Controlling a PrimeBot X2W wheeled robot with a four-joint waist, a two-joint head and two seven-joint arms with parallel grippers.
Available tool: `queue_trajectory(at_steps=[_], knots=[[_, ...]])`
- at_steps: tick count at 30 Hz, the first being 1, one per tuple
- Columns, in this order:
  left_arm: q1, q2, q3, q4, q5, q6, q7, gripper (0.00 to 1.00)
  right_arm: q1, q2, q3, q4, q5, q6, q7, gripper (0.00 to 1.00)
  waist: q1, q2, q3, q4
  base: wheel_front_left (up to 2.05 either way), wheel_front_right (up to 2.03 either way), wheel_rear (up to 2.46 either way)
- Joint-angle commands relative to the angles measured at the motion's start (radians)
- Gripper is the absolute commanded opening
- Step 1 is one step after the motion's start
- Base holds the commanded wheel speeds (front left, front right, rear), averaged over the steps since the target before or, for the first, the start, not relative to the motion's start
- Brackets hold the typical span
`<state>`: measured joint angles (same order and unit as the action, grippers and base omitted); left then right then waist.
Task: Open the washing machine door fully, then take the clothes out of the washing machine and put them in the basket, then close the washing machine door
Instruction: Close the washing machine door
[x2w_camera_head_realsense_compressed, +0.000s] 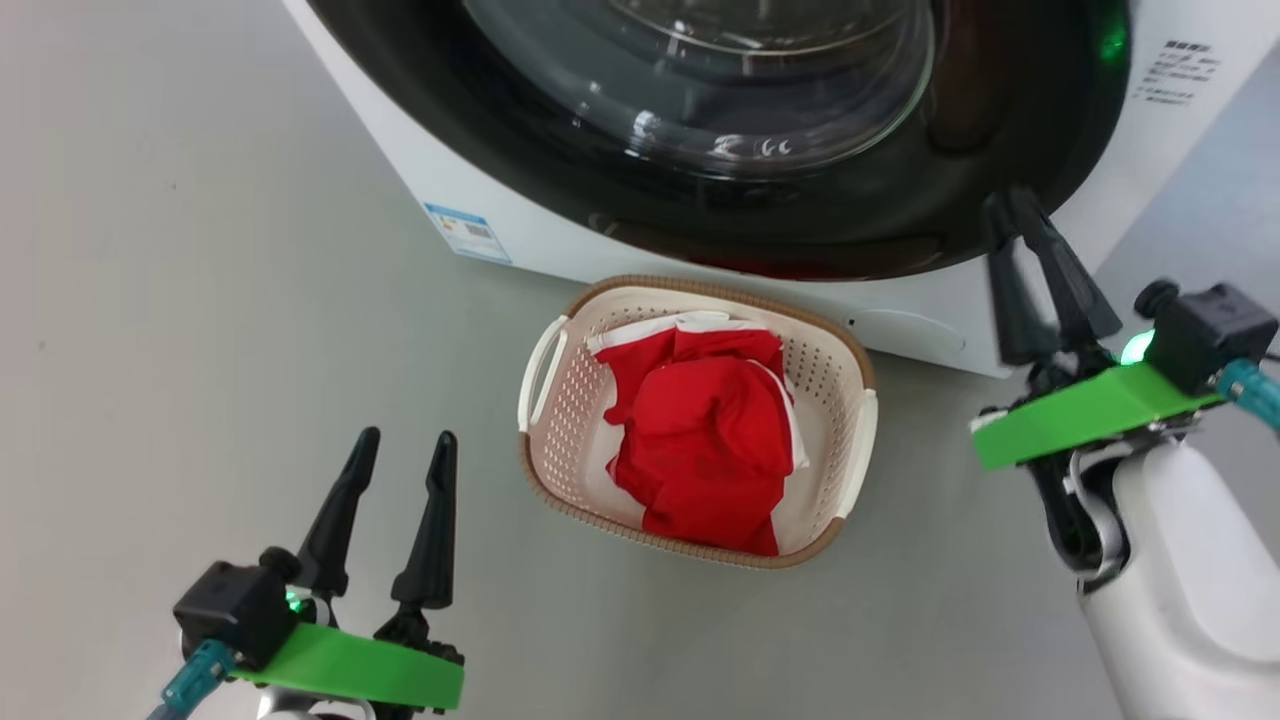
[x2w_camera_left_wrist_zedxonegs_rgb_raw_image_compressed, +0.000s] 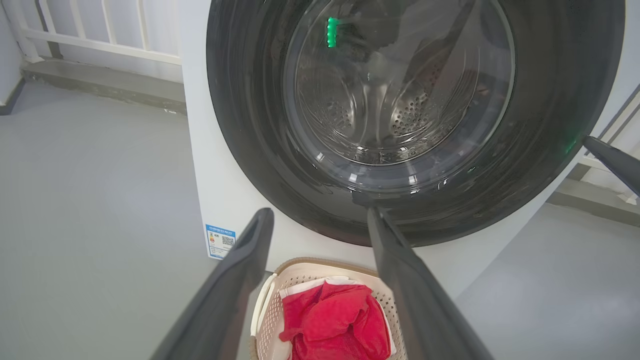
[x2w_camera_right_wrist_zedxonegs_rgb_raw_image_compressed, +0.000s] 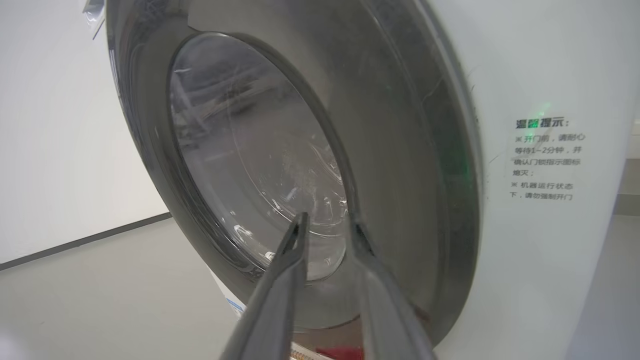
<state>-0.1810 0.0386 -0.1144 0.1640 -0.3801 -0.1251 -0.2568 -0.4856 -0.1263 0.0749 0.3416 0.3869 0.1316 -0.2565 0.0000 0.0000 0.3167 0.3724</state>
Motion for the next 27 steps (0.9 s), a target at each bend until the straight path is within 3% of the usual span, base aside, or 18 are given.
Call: queue_trajectory(at_steps=[1, 27], knots=[[0.018, 0.012, 0.042, -0.016, 0.017, -0.006, -0.005, 1.00, 0.023, 0.011, 0.028, -0.035, 0.013, -0.001, -0.005, 1.00, 0.0000, 0.0000, -0.030, -0.025, 0.00, 0.00, 0.00], [0.095, 0.087, 0.091, 0.010, 0.060, -0.006, -0.005, 1.00, 0.411, 0.051, -0.042, -0.125, 0.019, -0.001, -0.005, 1.00, 0.0000, 0.0000, -0.188, -0.207, 0.00, 0.00, 0.00]])
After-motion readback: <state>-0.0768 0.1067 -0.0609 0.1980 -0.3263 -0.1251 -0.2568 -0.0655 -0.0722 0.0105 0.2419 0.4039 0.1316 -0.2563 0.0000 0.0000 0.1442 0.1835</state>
